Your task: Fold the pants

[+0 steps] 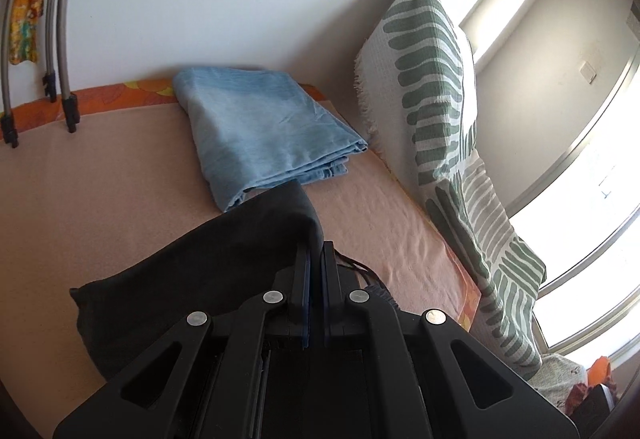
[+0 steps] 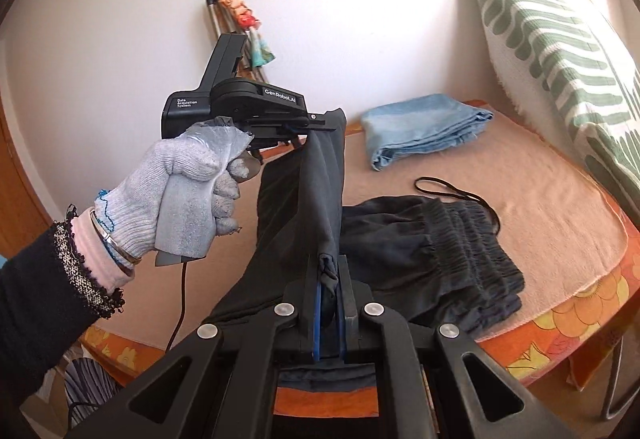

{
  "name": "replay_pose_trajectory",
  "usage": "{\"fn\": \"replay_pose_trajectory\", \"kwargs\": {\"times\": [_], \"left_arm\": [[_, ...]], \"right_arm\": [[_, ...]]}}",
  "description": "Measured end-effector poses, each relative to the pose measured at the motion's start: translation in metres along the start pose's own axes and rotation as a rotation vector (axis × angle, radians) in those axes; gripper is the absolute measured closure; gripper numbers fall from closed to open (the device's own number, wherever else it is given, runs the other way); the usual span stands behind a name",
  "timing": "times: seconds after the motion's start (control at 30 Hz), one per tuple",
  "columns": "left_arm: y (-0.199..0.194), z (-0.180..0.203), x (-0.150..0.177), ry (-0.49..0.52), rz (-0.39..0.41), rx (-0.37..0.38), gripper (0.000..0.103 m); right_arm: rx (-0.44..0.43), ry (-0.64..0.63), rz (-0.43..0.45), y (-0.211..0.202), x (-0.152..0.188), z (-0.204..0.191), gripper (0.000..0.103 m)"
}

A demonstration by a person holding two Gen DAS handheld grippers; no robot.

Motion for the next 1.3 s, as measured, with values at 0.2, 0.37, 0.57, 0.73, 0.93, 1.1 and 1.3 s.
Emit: {"fn": "replay_pose_trajectory", "kwargs": {"times": [0.2, 0.37, 0.57, 0.73, 0.93, 1.1, 1.3], "left_arm": [[0.061, 0.044, 0.014, 0.063, -0.082, -0.003, 0.100], [0.089, 0.060, 0.023, 0.086, -0.132, -0.022, 0.098], [0.079, 0.057, 0.011, 0.051, -0.122, -0.015, 0.088], [0.032, 0.048, -0.001, 0.076, -0.053, -0.019, 0.083], [-0.043, 0.022, 0.037, 0.113, -0.018, -0.034, 0.081], [-0.061, 0.012, 0.118, 0.108, -0.103, -0.014, 0.081], [-0.049, 0.017, 0.186, 0.051, -0.149, 0.011, 0.081]], "right_arm": [[0.095, 0.125, -0.031, -0.015, 0.014, 0.073, 0.100], [0.114, 0.213, -0.090, -0.014, 0.031, 0.111, 0.100], [0.146, 0.232, -0.135, -0.008, 0.041, 0.122, 0.095], [0.212, 0.234, -0.152, -0.014, 0.042, 0.138, 0.070], [0.193, 0.159, -0.096, -0.027, 0.013, 0.139, 0.065], [0.112, 0.033, -0.086, -0.006, -0.021, 0.119, 0.061], [-0.026, -0.156, -0.259, 0.056, -0.021, 0.076, 0.064]]}}
Point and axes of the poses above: each gripper's, at about its wrist camera, not at the fingertips, and y roughly the way its jaws point, z to its right, x to its underside, the point moved 5 cm from there along y, roughly the way its jaws point, and after that the axes turned 3 degrees about z, right-handed, at the moved point
